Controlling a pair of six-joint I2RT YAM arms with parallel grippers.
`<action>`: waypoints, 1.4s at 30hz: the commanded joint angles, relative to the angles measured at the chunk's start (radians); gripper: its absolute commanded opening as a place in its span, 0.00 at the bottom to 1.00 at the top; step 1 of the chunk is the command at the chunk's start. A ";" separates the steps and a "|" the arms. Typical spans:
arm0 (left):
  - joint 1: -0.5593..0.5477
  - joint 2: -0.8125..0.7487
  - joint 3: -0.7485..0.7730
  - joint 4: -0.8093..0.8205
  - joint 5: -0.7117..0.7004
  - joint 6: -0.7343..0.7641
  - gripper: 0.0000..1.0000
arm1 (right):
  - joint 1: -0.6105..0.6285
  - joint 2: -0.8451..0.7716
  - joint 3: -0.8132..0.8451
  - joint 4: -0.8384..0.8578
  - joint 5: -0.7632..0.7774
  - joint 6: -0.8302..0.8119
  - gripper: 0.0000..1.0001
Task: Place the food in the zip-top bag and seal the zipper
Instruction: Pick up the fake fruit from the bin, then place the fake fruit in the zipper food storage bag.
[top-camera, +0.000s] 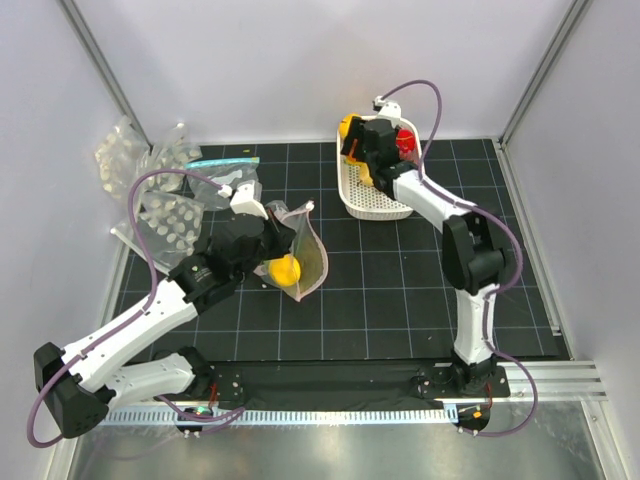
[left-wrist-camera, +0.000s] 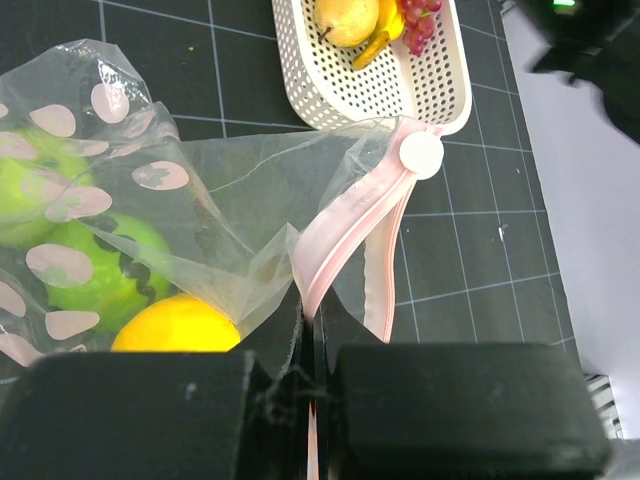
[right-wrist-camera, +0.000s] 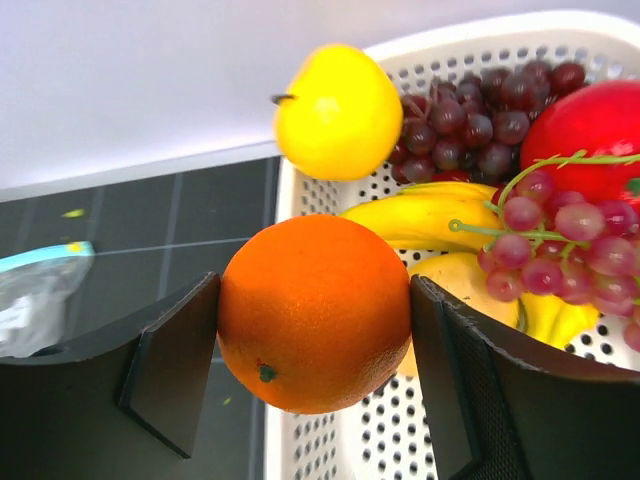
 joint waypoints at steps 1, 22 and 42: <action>-0.001 0.001 0.003 0.051 -0.041 0.022 0.00 | 0.021 -0.184 -0.069 0.035 -0.002 -0.031 0.53; -0.003 0.063 0.045 0.022 -0.002 0.043 0.00 | 0.067 -1.075 -0.885 -0.008 -0.191 0.116 0.51; -0.003 0.090 0.065 -0.003 -0.050 0.069 0.00 | 0.366 -1.295 -1.007 0.041 -0.366 -0.033 0.46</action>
